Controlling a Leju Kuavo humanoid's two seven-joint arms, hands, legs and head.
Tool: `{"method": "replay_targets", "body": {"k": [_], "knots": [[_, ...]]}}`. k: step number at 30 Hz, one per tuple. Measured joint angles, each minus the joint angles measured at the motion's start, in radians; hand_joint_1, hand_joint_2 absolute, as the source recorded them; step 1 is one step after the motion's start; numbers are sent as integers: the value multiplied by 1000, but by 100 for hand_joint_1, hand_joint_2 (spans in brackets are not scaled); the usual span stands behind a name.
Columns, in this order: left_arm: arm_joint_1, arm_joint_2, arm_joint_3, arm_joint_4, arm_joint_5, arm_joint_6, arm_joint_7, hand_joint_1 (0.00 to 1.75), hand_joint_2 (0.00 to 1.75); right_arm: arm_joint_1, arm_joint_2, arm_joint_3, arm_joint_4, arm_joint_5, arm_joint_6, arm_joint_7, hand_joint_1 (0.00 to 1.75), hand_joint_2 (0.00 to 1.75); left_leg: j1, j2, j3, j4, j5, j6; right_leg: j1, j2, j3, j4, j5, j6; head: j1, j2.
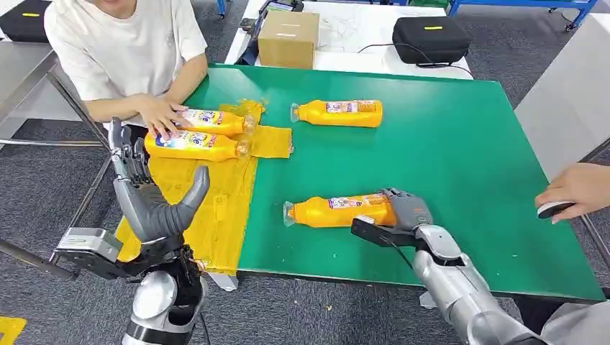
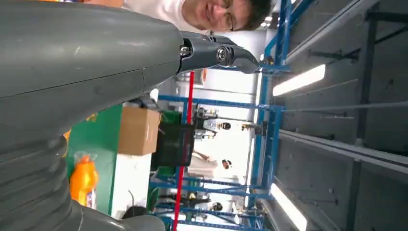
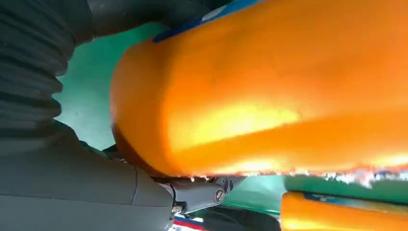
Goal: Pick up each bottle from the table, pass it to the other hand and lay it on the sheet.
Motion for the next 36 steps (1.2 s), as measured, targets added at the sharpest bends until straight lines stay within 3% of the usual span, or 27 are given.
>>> {"method": "replay_targets", "body": {"k": [10,14,18,26,36], "knots": [[-6,0,-5,14,9,-3,0,0,175,-40,-16,62,38,2,0,-28,175,175,0,0,0,0,0,0,0,0,0,0,0,0,0,0],[-1,0,-4,14,33,-22,-5,0,175,-10,-13,41,23,-188,-42,-153,175,175,0,0,-1,0,0,0,0,0,0,0,0,0,0,0],[44,0,8,14,158,-126,-3,0,175,122,8,-39,-115,-414,-98,-238,175,175,0,0,-4,0,-1,-1,0,0,-2,0,0,0,0,0],[151,-5,73,13,272,-222,-38,0,175,320,76,-186,-386,-668,-112,-332,175,175,1,-1,-10,-1,-2,-1,1,-1,-8,1,-2,0,0,0],[278,-34,155,-67,103,-280,-94,0,175,453,154,-293,-663,-787,-147,-374,175,175,0,-1,-11,-1,-2,-1,0,-1,-10,0,-1,0,0,0]]}}
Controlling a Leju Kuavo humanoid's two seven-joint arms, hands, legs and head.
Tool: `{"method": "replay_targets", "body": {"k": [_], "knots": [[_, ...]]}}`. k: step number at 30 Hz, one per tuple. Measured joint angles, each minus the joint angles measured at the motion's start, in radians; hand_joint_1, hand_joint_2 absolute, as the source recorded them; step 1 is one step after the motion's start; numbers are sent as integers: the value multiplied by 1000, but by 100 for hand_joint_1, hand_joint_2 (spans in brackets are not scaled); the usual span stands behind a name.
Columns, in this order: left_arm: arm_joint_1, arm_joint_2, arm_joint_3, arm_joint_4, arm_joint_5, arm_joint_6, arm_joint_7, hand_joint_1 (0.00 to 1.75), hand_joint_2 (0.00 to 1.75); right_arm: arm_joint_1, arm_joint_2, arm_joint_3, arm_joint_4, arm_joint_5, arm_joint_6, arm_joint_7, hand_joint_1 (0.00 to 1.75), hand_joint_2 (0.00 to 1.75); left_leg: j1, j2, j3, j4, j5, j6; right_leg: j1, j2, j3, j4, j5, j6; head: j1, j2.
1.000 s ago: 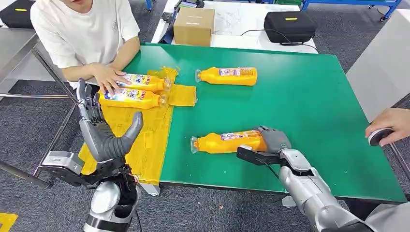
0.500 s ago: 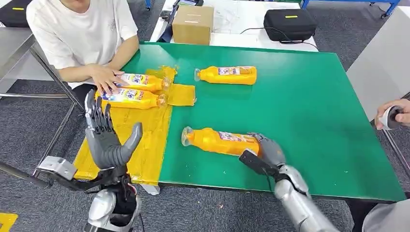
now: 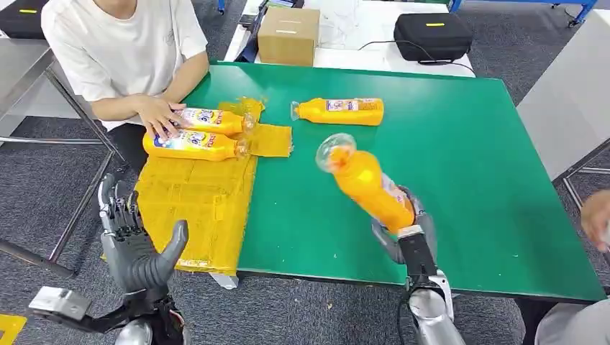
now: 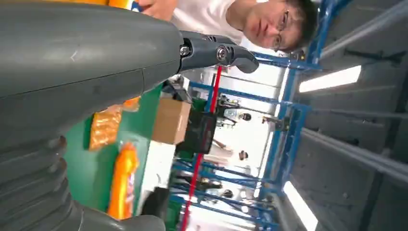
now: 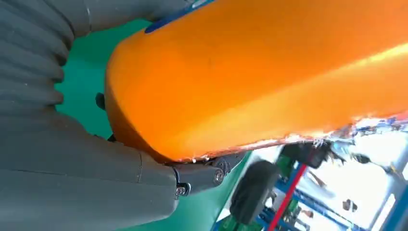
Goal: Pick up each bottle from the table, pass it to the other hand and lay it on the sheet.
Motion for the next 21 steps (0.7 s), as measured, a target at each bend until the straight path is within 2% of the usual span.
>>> {"method": "replay_targets", "body": {"k": [6,14,21], "knots": [[5,18,-74,108,-94,-57,109,0,175,39,15,67,-53,87,163,30,175,175,0,1,0,0,0,0,0,1,0,0,0,0,0,0],[-54,26,-122,206,78,-188,208,0,175,2,69,253,-28,96,200,30,175,175,1,1,-1,0,0,0,0,1,-1,0,0,0,0,0],[-89,23,-130,223,103,-166,196,0,175,-67,127,366,82,88,209,35,175,175,1,1,-1,0,1,0,0,1,-1,1,0,0,0,0]]}}
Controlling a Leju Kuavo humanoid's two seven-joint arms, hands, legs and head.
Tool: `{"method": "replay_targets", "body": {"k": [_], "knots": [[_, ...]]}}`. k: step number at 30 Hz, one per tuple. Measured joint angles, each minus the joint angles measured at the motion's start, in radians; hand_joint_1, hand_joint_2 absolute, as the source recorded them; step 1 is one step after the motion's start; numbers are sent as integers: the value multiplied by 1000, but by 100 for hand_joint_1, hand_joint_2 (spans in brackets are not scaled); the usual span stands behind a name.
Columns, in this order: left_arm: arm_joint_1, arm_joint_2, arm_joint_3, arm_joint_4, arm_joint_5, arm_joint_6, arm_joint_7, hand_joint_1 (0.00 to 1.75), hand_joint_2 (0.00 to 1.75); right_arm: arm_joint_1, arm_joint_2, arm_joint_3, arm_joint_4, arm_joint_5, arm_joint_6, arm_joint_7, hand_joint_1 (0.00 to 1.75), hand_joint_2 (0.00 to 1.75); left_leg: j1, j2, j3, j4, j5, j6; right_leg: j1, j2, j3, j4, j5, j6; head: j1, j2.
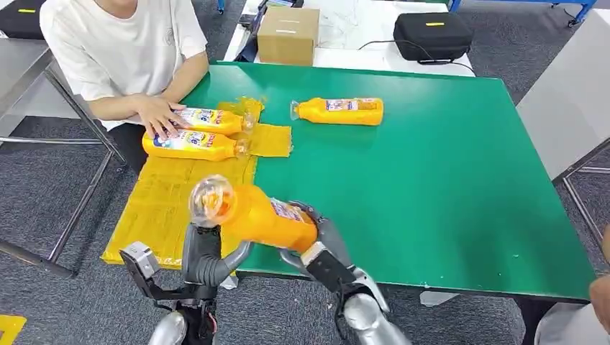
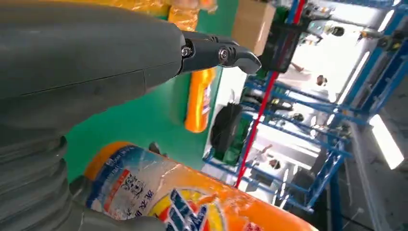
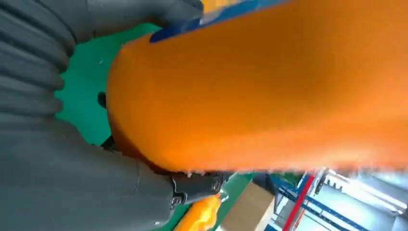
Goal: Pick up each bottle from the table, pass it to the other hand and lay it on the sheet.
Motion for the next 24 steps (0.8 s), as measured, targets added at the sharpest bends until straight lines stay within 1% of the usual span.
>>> {"method": "replay_targets", "body": {"k": [8,15,18,21,24], "knots": [[-16,0,-10,5,-9,15,-21,0,175,-71,37,66,128,-4,7,2,175,175,0,0,0,0,0,0,0,0,0,0,0,0,0,0],[-16,0,-14,-2,-21,11,-37,0,175,-102,49,83,180,-25,-3,0,175,175,0,0,0,0,0,0,0,0,0,0,0,0,0,0],[-13,1,-14,-2,-42,47,-25,0,175,-103,49,82,187,-50,-6,0,175,175,0,0,0,0,0,0,0,0,0,0,0,0,0,0],[-11,1,-13,3,-108,145,-23,0,175,-102,49,80,188,-84,3,0,175,175,0,0,0,0,0,0,0,0,0,0,0,0,0,0],[-8,3,-13,8,-135,170,-33,0,175,-101,49,75,188,-105,15,-3,175,175,0,0,0,0,0,0,0,0,0,0,0,0,0,0]]}}
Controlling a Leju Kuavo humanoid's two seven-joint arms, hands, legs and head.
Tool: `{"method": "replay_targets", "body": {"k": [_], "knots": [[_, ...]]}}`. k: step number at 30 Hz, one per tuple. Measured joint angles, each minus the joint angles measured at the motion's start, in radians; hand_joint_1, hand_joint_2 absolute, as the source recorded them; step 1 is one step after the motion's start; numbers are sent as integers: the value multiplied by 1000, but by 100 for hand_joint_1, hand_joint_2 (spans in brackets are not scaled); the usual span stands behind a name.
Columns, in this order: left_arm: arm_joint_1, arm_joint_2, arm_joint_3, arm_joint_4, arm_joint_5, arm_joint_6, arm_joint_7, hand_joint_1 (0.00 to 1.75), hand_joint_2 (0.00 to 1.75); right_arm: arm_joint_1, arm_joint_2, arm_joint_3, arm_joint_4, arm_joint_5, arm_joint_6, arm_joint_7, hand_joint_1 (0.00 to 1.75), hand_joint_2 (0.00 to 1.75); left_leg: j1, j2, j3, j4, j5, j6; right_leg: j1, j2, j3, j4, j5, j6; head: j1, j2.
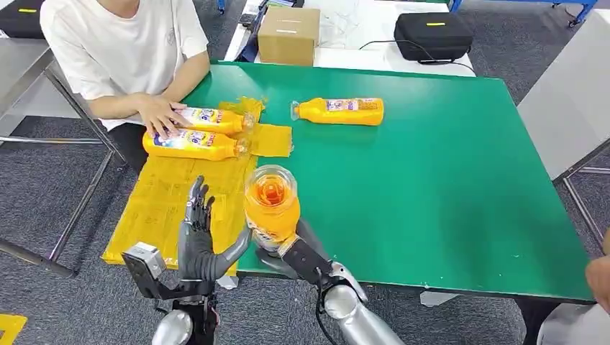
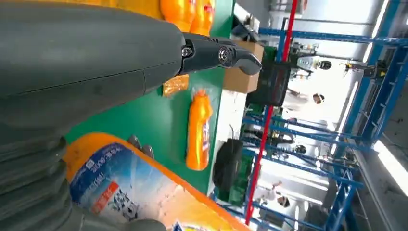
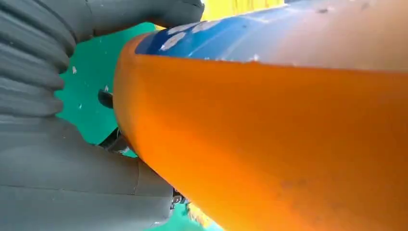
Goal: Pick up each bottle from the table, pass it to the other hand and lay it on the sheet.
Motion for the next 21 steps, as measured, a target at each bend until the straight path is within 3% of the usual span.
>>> {"method": "replay_targets", "body": {"k": [10,21], "knots": [[32,19,-14,0,-127,69,-24,0,175,18,-14,-60,-37,-42,-2,11,175,175,0,0,0,0,0,0,0,0,0,0,0,0,0,0],[59,58,-69,-37,-104,-59,-3,0,175,-3,-47,-173,-27,-22,-101,22,175,175,0,0,0,0,0,0,0,0,0,0,0,0,0,0]]}}
